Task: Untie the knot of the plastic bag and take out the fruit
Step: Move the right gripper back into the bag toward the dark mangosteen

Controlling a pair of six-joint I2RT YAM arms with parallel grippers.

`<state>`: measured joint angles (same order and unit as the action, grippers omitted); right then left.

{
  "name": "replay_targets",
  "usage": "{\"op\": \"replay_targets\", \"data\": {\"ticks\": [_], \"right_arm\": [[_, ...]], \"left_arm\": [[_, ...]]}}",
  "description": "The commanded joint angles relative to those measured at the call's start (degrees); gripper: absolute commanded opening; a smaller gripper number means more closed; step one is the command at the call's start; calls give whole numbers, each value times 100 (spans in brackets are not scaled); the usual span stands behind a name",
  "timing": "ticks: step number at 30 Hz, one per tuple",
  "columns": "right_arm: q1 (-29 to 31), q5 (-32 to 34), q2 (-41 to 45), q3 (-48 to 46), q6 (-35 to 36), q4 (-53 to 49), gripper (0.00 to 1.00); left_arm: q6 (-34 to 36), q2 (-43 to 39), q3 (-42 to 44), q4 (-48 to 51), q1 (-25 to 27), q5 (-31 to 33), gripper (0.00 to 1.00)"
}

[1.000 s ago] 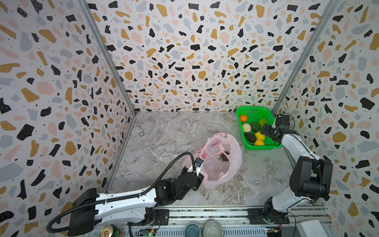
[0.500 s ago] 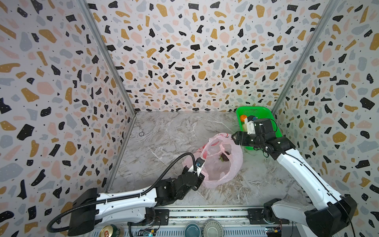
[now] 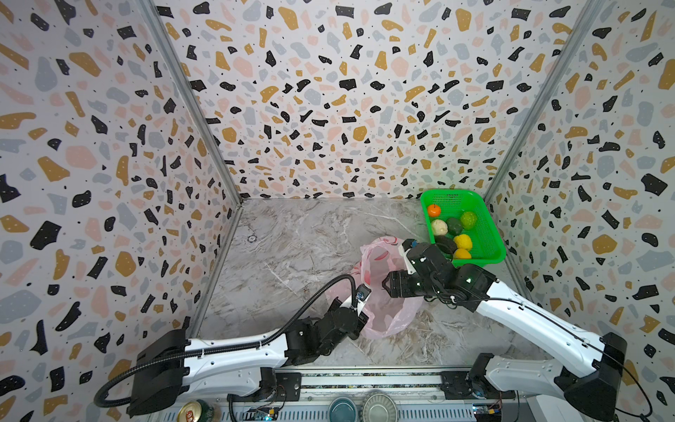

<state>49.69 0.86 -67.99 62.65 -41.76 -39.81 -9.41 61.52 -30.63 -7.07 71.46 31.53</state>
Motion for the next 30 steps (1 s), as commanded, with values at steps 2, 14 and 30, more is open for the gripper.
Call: {"op": "replay_targets", "data": {"ticks": [2, 14, 30], "right_arm": [[118, 351, -125, -216, -280, 261, 78], [204, 350, -1175, -381, -235, 950, 77], [32, 2197, -1884, -671, -1060, 967, 93]], "left_arm": [[114, 45, -85, -374, 65, 63, 0], [166, -77, -125, -369, 236, 222, 0], [281, 343, -206, -628, 500, 338, 0]]}}
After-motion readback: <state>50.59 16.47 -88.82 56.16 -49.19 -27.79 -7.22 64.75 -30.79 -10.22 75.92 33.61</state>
